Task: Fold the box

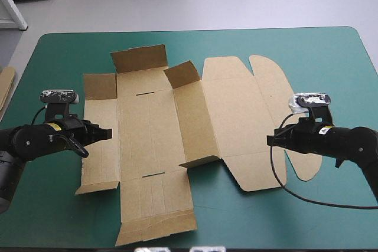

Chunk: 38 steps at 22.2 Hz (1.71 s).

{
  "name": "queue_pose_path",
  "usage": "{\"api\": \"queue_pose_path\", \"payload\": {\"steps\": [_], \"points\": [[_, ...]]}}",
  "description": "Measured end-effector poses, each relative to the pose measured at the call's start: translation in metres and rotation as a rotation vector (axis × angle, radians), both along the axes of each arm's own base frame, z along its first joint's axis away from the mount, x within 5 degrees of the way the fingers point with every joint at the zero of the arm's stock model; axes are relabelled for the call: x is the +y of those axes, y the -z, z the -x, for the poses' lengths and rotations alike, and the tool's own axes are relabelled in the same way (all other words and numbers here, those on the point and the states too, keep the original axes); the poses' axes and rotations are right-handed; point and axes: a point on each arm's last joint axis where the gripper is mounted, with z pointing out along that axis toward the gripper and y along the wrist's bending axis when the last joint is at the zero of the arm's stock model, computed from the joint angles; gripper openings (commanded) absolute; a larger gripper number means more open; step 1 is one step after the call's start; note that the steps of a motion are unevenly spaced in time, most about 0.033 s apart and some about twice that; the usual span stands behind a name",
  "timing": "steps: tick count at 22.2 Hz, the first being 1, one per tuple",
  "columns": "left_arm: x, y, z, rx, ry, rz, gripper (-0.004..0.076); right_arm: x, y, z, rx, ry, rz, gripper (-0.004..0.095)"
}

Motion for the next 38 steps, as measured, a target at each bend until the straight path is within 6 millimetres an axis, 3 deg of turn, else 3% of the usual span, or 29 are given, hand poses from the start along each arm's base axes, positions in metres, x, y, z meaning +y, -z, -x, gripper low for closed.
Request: {"api": "queue_pose_path", "payload": {"steps": [22,28,31,33,35,36,38], "points": [[0.0,0.0,-0.001,-0.007,-0.004,0.001,-0.0008,0.0,0.0,0.0,-0.002,0.001,0.0,-0.0019],[-0.01,0.019,-0.032,0.078,0.035,0.121,-0.0008,0.0,-0.001,-0.001,-0.016,0.009,-0.001,-0.0019],[-0.008,0.017,-0.046,0.093,0.084,0.24,0.0,0.0,-0.001,-0.001,-0.017,0.01,-0.001,-0.0019],[0.015,0.017,-0.059,0.115,0.114,0.41,0.0076,-0.001,-0.001,-0.002,-0.019,0.009,0.0,-0.0019],[0.039,0.018,-0.067,0.087,0.09,0.559,0.0232,-0.001,-0.001,-0.002,-0.02,0.008,0.001,-0.0019],[0.047,0.018,-0.07,0.07,0.076,0.596,0.0383,-0.001,-0.001,-0.002,-0.021,0.008,0.002,-0.0019],[0.067,0.021,-0.072,0.042,0.028,0.618,0.0557,-0.001,-0.001,-0.002,-0.022,0.009,0.002,-0.0019]]}}
